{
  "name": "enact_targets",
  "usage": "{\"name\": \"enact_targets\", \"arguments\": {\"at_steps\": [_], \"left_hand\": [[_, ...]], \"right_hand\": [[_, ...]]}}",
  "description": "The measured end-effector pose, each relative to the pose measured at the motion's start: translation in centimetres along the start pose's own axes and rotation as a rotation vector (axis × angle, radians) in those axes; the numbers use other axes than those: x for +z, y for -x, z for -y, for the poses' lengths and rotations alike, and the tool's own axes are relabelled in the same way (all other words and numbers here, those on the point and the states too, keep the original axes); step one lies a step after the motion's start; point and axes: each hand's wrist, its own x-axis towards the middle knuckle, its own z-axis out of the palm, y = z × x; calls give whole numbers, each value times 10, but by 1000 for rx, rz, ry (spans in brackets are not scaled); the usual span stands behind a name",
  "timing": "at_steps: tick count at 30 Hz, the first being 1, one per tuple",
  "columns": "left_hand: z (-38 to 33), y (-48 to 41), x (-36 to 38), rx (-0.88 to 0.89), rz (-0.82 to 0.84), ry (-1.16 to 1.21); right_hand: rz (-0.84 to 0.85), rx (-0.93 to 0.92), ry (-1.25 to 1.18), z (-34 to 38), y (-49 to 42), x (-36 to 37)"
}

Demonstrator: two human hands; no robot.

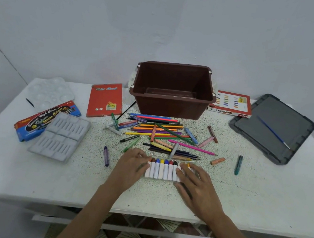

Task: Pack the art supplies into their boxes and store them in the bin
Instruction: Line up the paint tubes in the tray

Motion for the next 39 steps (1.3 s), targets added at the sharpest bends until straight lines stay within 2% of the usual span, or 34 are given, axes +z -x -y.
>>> {"name": "enact_targets", "arguments": {"at_steps": [7, 10, 14, 19, 23, 29, 35, 39], "left_hand": [[-2, 14, 12, 76, -176, -125], [3, 9, 6, 119, -193, -65], [24, -9, -22, -86, -333, 69], [72, -44, -63, -339, -468, -55], [98, -67, -79, -474, -401, -176], [99, -97, -87, -583, -42, -223], [96, -103, -77, -653, -13, -288], [104, -95, -73, -593, -169, -272]], "right_hand": [[8, 3, 8, 0, 0, 1], [11, 6, 8, 0, 1, 1], [5, -1, 7, -1, 0, 0], [4, 2, 4, 0, 1, 0], [18, 3, 2, 0, 1, 0], [9, 4, -1, 0, 0, -1], [9, 8, -3, 1, 0, -1], [7, 9, 0, 0, -1, -1]]}}
